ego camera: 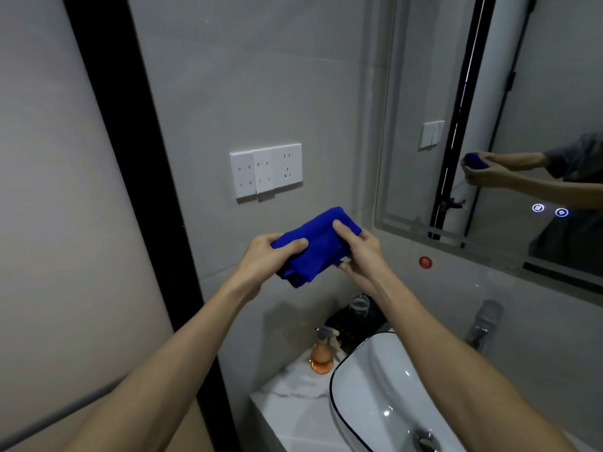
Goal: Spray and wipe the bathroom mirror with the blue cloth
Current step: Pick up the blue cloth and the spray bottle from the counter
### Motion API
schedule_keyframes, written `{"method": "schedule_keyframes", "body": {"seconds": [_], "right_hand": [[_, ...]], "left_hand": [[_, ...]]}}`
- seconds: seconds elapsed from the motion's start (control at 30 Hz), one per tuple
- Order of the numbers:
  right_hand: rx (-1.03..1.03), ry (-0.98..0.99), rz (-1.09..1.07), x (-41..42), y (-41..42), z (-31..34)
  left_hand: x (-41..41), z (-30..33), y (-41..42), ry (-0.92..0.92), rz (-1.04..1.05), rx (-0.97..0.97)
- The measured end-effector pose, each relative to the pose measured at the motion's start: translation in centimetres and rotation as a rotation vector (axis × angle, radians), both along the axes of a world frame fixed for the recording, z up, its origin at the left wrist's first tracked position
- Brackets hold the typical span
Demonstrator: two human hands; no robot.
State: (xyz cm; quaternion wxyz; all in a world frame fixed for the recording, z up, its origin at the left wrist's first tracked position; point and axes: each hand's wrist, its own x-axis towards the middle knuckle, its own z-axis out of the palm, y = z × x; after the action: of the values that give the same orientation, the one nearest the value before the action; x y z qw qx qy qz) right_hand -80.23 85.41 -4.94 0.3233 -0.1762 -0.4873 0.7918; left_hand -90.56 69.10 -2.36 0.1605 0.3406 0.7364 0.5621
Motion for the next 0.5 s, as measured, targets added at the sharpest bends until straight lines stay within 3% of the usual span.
{"method": "schedule_keyframes", "body": {"seconds": [0.17,0.37,0.5], "right_hand": [[-0.437,0.096,0.013,-1.4,-2.2,-0.5],[-0.545,0.181,0.186,-1.5,-3.8,-1.9],[-0.567,0.233,0.355,-1.3,-3.9,-2.0]], "left_hand": [[2.8,1.2,2.2,-0.208,0.056,0.157],[4.1,2.0,3.4,-0.306,0.091,0.256],[4.4,1.5,3.8,-0.251,0.121,0.249]]}}
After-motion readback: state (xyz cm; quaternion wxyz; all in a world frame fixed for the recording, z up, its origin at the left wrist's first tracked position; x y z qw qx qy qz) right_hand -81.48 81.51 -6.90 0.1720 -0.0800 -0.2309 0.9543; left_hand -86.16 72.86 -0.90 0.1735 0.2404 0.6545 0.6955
